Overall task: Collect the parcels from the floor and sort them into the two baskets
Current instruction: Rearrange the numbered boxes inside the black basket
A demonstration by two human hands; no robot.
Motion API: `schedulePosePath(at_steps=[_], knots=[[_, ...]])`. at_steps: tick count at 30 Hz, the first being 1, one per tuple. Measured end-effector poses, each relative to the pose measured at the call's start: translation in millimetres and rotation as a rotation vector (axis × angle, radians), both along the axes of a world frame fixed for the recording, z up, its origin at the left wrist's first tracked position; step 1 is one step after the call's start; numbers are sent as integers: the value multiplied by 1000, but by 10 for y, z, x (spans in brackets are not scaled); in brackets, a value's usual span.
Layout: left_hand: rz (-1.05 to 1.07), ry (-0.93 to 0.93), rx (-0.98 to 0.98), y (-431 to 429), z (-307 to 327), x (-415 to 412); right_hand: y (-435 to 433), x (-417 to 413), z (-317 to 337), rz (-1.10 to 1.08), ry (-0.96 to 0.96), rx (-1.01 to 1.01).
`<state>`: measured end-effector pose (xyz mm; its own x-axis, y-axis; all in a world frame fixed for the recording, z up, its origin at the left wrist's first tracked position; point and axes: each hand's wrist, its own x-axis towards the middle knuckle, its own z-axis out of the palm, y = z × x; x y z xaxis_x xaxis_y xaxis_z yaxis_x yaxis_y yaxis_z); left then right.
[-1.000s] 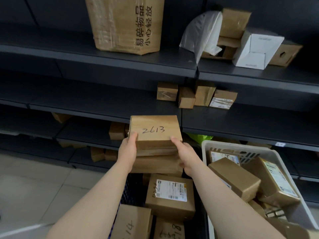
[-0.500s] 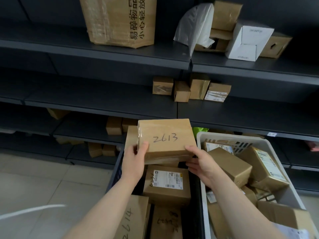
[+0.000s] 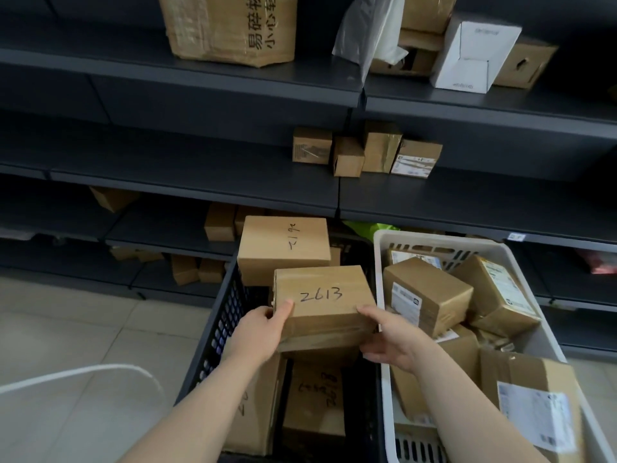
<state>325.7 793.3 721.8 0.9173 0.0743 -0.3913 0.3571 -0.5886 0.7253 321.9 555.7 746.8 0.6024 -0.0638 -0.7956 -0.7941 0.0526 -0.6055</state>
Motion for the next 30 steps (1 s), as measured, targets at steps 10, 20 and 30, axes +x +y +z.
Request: schedulePosePath(at_steps=[10,20,30], knots=[[241,242,-293,-70,-122,-220,315,-272,-528,-156,49,17],[13,607,-82,-422,-580,-758,374,-757,-1576,185,298,-189],[-9,627,-25,-445,-704,-756,564,-750,-1185,208,338,-173]])
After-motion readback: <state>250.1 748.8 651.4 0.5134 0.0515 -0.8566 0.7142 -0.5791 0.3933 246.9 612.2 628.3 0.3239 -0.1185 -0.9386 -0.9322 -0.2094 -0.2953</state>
